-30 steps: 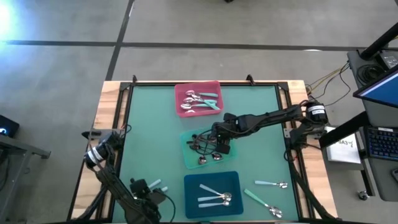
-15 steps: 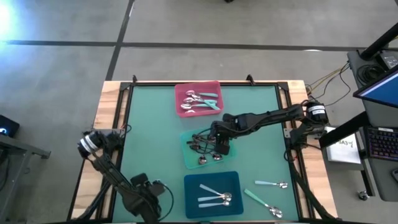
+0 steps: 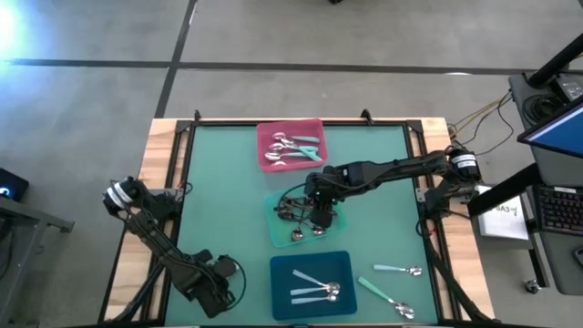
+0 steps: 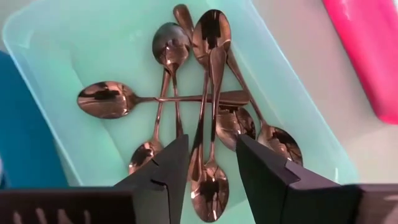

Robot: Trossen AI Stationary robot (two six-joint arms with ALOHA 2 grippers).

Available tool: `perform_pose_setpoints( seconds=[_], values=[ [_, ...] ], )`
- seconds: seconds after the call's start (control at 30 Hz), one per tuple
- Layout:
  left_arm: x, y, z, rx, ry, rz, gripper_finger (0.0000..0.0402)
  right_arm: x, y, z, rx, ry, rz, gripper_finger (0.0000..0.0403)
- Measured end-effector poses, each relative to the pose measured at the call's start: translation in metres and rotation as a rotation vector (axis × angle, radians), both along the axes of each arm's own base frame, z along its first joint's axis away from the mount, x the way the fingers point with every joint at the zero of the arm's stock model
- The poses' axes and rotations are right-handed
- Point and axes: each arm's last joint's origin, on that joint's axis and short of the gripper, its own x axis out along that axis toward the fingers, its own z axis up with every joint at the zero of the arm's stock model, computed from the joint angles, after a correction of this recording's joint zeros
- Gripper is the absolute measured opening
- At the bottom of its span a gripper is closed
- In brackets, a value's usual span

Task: Sort silverware by color (type)
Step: Put the blue spoon into the blue bin

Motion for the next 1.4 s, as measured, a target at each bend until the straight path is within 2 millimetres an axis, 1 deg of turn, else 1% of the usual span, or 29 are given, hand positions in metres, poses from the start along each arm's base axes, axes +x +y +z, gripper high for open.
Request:
perform_pose_setpoints(
  seconds=[0.1, 0.33, 0.5, 0.73, 0.87, 0.97, 1.1, 1.2, 1.27, 1.4],
  values=[
    [0.000, 0.000, 0.000, 0.005, -0.005, 0.004, 0.0017, 0.000, 0.002, 0.007, 0.003, 0.004, -0.001, 0.0119],
    [0.002, -0.002, 0.007, 0.039, -0.081, 0.001, 0.0022, -0.003, 0.021, 0.019, 0.005, 0.032, 0.046, 0.0106],
    [0.010, -0.005, 0.015, 0.133, -0.266, 0.025, 0.0014, -0.006, 0.036, 0.019, 0.004, 0.047, 0.086, 0.0100],
    [0.020, -0.009, 0.030, 0.254, -0.494, 0.059, 0.0015, -0.011, 0.048, 0.019, 0.008, 0.063, 0.089, 0.0093],
    [0.030, -0.017, 0.052, 0.323, -0.633, 0.026, 0.0015, -0.023, 0.053, 0.026, 0.017, 0.101, 0.075, 0.0087],
    [0.042, -0.025, 0.076, 0.373, -0.727, -0.010, 0.0015, -0.037, 0.059, 0.032, 0.027, 0.159, 0.051, 0.0082],
    [0.057, -0.032, 0.111, 0.434, -0.797, -0.091, 0.0015, -0.054, 0.076, 0.036, 0.038, 0.220, 0.031, 0.0077],
    [0.066, -0.032, 0.130, 0.484, -0.838, -0.120, 0.0015, -0.064, 0.094, 0.036, 0.045, 0.230, 0.046, 0.0077],
    [0.070, -0.030, 0.137, 0.515, -0.847, -0.132, 0.0015, -0.071, 0.106, 0.032, 0.049, 0.244, 0.052, 0.0077],
    [0.078, -0.025, 0.136, 0.516, -0.853, -0.111, 0.0015, -0.087, 0.129, 0.018, 0.036, 0.285, 0.040, 0.0075]
  ],
)
